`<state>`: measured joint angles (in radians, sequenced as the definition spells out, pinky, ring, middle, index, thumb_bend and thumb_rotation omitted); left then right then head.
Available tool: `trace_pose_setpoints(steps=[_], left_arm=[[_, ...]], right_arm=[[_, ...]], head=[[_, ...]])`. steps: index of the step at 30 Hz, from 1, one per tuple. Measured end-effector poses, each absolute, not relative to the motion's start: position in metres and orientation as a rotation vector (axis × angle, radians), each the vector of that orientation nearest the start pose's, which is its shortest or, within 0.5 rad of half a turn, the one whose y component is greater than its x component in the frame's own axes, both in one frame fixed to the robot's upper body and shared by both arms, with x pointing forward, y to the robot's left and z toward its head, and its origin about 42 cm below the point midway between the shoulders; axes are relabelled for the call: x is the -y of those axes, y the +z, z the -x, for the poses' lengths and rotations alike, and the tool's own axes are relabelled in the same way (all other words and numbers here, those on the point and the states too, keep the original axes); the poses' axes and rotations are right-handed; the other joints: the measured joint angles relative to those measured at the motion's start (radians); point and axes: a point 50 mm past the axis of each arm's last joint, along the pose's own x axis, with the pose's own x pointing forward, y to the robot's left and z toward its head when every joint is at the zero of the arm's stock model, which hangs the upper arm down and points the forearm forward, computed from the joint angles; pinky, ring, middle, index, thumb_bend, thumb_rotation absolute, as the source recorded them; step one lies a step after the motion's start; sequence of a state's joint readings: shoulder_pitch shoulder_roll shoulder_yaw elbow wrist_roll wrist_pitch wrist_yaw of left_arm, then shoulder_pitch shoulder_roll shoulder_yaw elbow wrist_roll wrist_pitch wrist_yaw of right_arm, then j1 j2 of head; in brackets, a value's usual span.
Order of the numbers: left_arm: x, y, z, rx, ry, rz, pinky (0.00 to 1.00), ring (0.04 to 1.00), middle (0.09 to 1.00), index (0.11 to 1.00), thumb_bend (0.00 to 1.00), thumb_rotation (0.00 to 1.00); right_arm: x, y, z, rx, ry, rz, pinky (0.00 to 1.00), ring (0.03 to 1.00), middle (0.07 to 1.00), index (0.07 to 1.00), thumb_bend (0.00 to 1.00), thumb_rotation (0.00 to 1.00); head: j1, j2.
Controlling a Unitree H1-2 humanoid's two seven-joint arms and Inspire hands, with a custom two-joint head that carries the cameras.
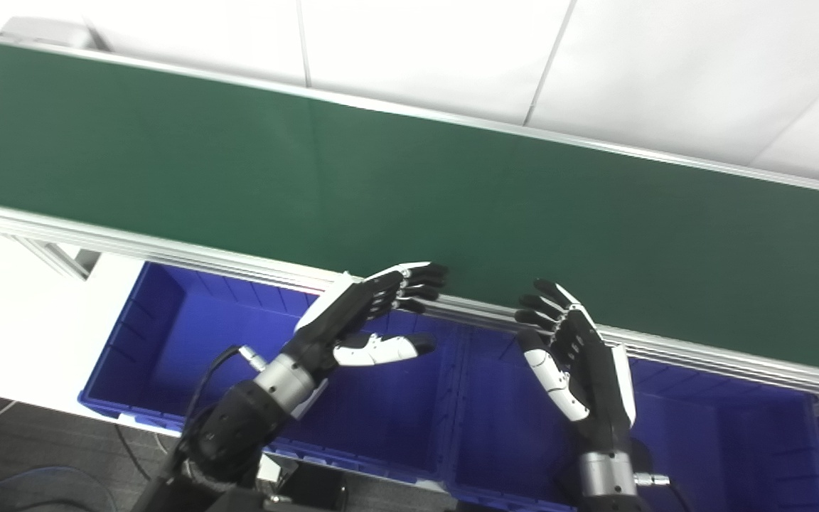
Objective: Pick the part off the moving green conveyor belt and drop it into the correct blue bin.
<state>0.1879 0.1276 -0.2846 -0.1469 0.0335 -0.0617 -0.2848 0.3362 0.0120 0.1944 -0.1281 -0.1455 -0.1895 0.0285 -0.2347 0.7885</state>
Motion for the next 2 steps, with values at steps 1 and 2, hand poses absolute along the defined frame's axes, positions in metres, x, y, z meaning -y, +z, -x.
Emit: trace_pose_setpoints(steps=[1, 2], left_arm=[[-0.1664, 0.0851, -0.2102, -0.006, -0.542, -0.104, 0.76, 0.806, 0.825, 0.830, 0.82, 0.57], [-0.1665, 0.0817, -0.2135, -0.014, -0.540, -0.098, 0.76, 0.804, 0.821, 0.827, 0.83, 0.58]], right_arm=[[0.1669, 0.0707, -0.1704, 0.005, 0.153, 0.083, 0.61, 0.710, 0.765, 0.828, 0.59, 0.54], [0.1656, 0.0704, -0.1707, 0.009, 0.154, 0.082, 0.61, 0.711, 0.766, 0.829, 0.59, 0.54]], head=[[-0.014, -0.006], [-0.017, -0.006]])
